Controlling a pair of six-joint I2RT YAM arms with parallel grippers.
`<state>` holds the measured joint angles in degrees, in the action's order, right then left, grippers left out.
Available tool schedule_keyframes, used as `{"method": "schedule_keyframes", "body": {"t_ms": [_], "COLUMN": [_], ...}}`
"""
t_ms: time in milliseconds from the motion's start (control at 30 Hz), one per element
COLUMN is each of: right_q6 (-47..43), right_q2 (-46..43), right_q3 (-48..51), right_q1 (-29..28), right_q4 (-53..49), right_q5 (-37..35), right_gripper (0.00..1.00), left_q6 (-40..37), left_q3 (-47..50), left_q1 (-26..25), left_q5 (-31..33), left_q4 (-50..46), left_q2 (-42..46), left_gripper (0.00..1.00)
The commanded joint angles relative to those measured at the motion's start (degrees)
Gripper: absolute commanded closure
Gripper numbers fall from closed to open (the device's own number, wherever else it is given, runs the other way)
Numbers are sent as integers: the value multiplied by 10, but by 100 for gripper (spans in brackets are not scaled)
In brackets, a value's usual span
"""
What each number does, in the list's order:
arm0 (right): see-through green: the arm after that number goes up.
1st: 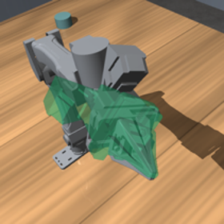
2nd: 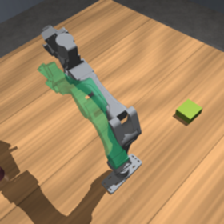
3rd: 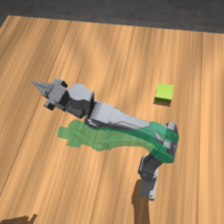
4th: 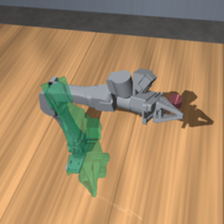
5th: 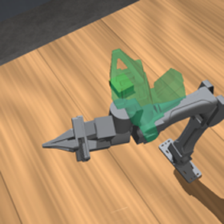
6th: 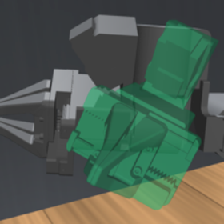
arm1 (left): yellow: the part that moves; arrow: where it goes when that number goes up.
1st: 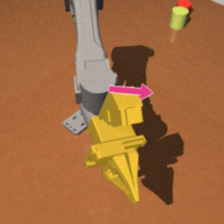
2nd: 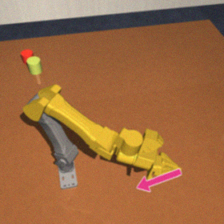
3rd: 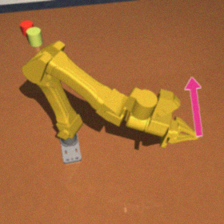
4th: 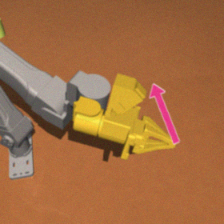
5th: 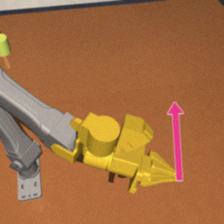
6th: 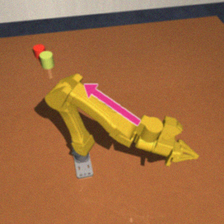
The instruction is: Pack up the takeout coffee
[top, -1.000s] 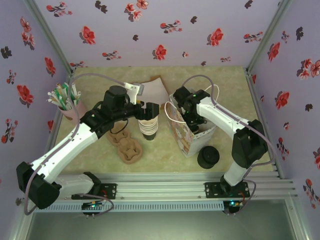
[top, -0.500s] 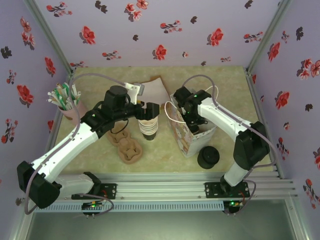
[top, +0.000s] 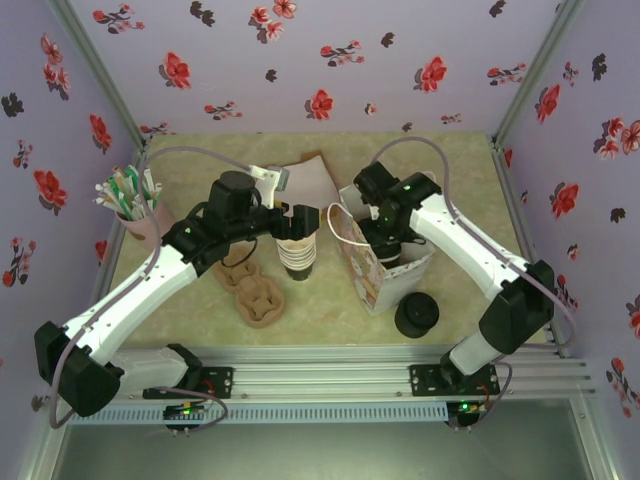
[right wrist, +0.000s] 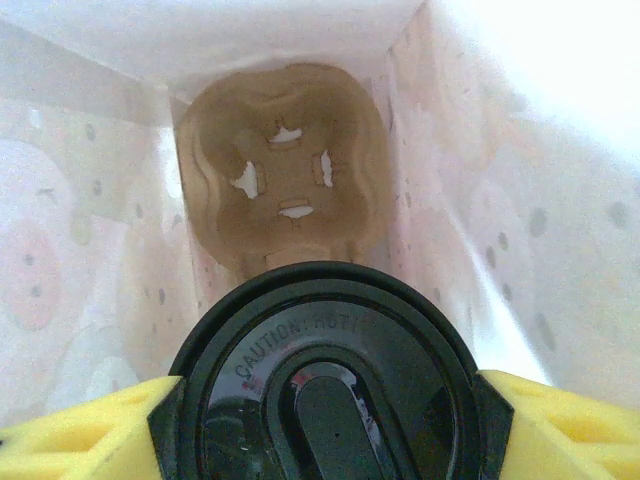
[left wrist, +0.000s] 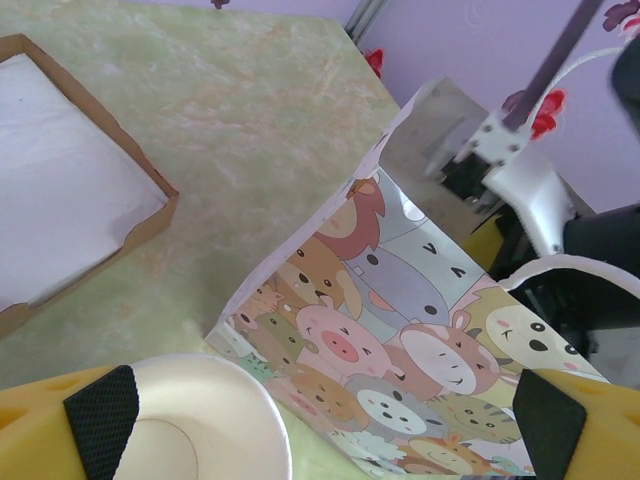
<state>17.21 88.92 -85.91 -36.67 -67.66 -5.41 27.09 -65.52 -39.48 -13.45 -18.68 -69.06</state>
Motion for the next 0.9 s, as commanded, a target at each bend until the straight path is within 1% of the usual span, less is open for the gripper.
{"method": "schedule_keyframes", "body": {"t_ms": [0,367,567,867], "right_q6": [16,15,15,17], "right_q2": [-26,-47,-56,-74], "right_q3": [-37,-104,-121,-131], "right_q1": [-4,-4,-4,-4], "right_q4": [-40,-81,-85,-79], "right_q5": [-22,-33,-26,-36], "right_gripper": [28,28,28,28], "left_q6": [1,0,-1,0], "left_q3": [-2,-1,-2,-4], "left_q1": [-3,-4,-3,-4], "left_q5": [10,9,9,9], "left_q4": [12,16,15,16], "left_q2": [-2,-2,-2,-4], "left_gripper": [1,1,1,1]}}
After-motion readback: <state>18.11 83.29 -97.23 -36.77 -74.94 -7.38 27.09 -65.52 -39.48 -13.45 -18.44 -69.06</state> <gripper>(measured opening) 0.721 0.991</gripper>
